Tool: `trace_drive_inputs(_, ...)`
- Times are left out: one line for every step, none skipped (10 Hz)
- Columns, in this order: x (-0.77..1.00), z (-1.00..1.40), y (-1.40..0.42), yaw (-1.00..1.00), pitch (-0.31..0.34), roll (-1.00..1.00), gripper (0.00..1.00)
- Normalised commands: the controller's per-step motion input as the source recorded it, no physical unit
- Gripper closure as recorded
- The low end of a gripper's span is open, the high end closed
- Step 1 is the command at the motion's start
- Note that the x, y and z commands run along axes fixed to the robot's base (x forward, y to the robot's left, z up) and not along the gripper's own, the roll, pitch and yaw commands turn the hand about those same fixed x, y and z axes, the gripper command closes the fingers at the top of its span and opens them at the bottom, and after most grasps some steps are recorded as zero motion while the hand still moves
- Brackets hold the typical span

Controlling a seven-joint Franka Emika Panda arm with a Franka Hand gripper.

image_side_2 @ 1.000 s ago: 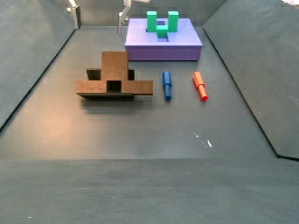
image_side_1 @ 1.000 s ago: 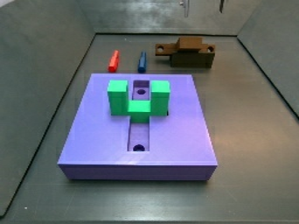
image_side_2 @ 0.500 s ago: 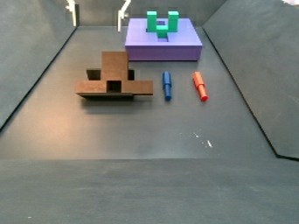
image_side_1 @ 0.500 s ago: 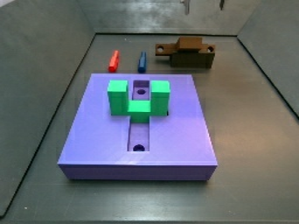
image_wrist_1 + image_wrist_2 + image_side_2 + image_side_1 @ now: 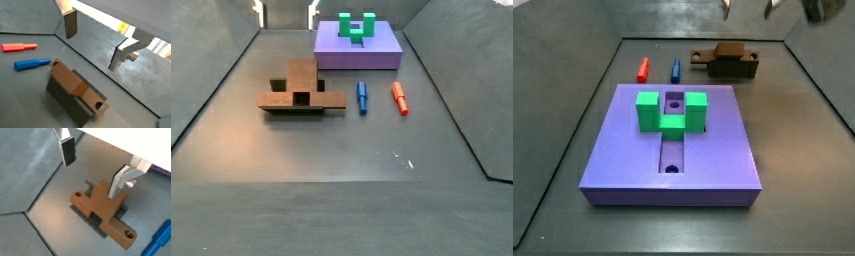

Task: Pick up the brown object. Move up. Place the brown object on the fixture. Regrasp the brown object. Move to above the board. Insert the brown object.
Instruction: Regrasp the brown object.

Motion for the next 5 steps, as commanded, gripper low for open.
trace_drive_inputs(0.00, -0.49, -0.44, 0.32, 0.446, 0.55, 0.00)
trace_drive_inputs(0.05, -0.11, -0.12, 0.26, 0.443, 0.95, 0.00)
trace_drive_inputs(0.00, 0.00, -0.02, 0.33, 0.443, 1.00, 0.00)
trace_drive_inputs(0.13, -0.16, 0.00, 0.19, 0.300, 0.99, 0.00)
trace_drive_inputs(0.08, -0.18, 0.00, 0.23, 0.271, 0.98, 0.00)
